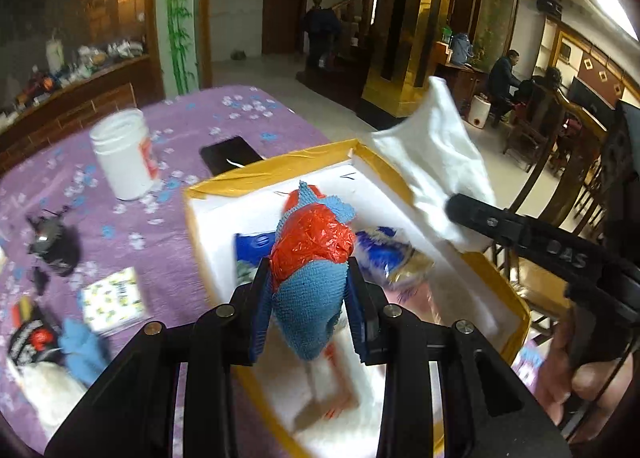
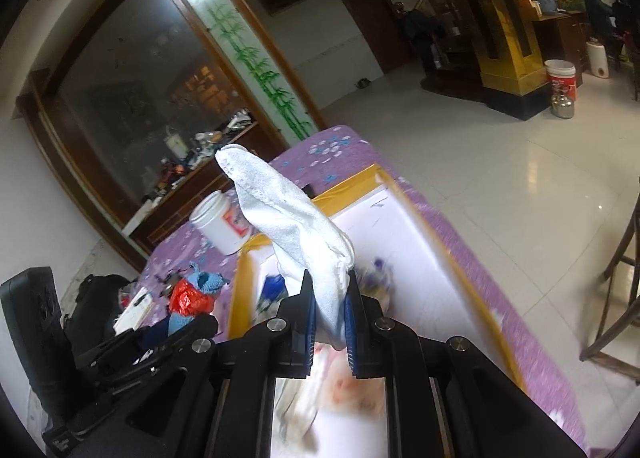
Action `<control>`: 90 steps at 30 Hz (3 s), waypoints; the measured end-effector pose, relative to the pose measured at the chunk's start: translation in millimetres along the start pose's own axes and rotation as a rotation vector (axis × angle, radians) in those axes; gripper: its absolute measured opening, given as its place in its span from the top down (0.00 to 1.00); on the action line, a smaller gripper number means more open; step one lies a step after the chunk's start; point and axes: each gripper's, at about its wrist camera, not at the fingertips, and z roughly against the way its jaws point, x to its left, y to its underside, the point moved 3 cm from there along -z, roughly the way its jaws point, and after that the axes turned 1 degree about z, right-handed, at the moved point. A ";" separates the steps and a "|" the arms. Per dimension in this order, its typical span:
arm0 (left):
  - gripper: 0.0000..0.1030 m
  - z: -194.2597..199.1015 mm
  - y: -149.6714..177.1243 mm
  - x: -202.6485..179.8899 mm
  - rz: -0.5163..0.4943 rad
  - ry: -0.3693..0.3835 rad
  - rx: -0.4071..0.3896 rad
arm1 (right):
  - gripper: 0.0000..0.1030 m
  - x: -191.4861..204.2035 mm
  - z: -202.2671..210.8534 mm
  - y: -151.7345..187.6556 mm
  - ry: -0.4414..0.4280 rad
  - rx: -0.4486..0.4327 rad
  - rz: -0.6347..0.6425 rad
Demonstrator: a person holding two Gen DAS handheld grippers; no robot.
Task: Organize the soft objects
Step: 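Carry the white cloth and the blue knit item over the yellow tray box, then lower both items into the tray and open both grippers, then move both grippers away from the tray back to the items on the table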
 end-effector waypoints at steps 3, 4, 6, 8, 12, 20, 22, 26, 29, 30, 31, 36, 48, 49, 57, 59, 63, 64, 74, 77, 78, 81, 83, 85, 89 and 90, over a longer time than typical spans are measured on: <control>0.70 -15.8 -4.3 -0.1 0.040 0.032 0.031 | 0.88 -4.7 -25.0 -16.3 0.036 0.034 -0.005; 0.70 -18.5 -4.3 -0.3 0.047 0.029 0.037 | 0.88 -5.8 -32.0 -18.7 0.044 0.043 -0.007; 0.70 -24.6 -3.7 -0.3 0.060 0.030 0.047 | 0.88 -9.5 -50.9 -24.5 0.071 0.071 -0.014; 0.70 -29.5 -2.1 -1.2 0.061 0.025 0.052 | 0.88 -14.7 -66.9 -26.6 0.077 0.093 -0.034; 0.70 -38.0 1.4 -1.0 0.067 0.018 0.070 | 0.88 -19.1 -84.7 -21.9 0.092 0.121 -0.043; 0.70 -46.6 8.7 -6.9 0.054 -0.004 0.072 | 0.88 -20.9 -107.3 -13.4 0.123 0.146 -0.036; 0.70 -47.9 11.1 -9.9 0.043 -0.008 0.070 | 0.88 -21.6 -110.2 -12.5 0.119 0.153 -0.043; 0.70 -46.7 10.4 -11.7 0.039 -0.006 0.056 | 0.87 -18.9 -110.6 -11.5 0.126 0.146 -0.031; 0.70 -49.0 9.9 -12.3 0.033 -0.009 0.061 | 0.87 -20.7 -115.4 -10.3 0.136 0.153 -0.034; 0.70 -49.2 9.9 -12.7 0.030 -0.010 0.062 | 0.87 -20.7 -117.6 -9.8 0.136 0.156 -0.037; 0.70 -49.6 10.0 -13.3 0.027 -0.009 0.064 | 0.87 -21.1 -118.9 -9.6 0.137 0.158 -0.038; 0.70 -53.6 8.6 -13.5 0.025 -0.003 0.077 | 0.87 -21.9 -125.0 -9.5 0.143 0.168 -0.039; 0.63 -56.5 9.2 -12.7 0.028 -0.010 0.094 | 0.72 -23.5 -125.0 -11.2 0.143 0.171 -0.044; 0.57 -56.1 9.0 -11.7 0.033 -0.009 0.092 | 0.70 -23.0 -123.5 -11.8 0.147 0.167 -0.044; 0.42 -40.2 7.3 -10.2 0.038 0.005 0.053 | 0.65 -19.8 -98.0 -17.6 0.137 0.109 -0.043; 0.42 -35.4 7.7 -11.4 0.030 0.006 0.050 | 0.65 -17.3 -86.6 -16.6 0.111 0.091 -0.052; 0.42 -24.2 10.1 -12.8 0.013 0.002 0.036 | 0.62 -12.0 -66.6 -11.7 0.067 0.065 -0.060; 0.42 -21.8 11.1 -12.3 0.012 0.003 0.035 | 0.61 -10.9 -63.1 -10.5 0.059 0.061 -0.064; 0.42 10.3 26.7 1.5 0.016 0.014 0.018 | 0.56 8.4 -34.9 7.9 0.007 0.047 -0.047; 0.42 24.6 33.6 10.3 0.013 0.013 0.004 | 0.56 18.9 -31.9 15.8 -0.011 0.055 -0.029; 0.42 29.5 36.1 13.7 0.011 0.009 0.000 | 0.56 22.7 -30.8 18.4 -0.018 0.058 -0.025; 0.42 46.6 45.8 28.1 0.012 -0.008 -0.019 | 0.56 35.4 -26.4 26.6 -0.045 0.063 -0.009; 0.42 58.5 52.9 40.1 0.018 -0.017 -0.032 | 0.56 45.1 -24.0 32.6 -0.057 0.066 0.006; 0.42 69.0 60.5 52.6 0.025 -0.024 -0.042 | 0.55 55.3 -23.0 38.9 -0.073 0.075 0.023; 0.42 91.3 84.9 90.1 0.048 -0.067 -0.058 | 0.55 80.5 -23.5 53.9 -0.100 0.104 0.074; 0.42 95.3 91.2 99.6 0.063 -0.079 -0.062 | 0.55 87.7 -24.5 58.4 -0.108 0.115 0.090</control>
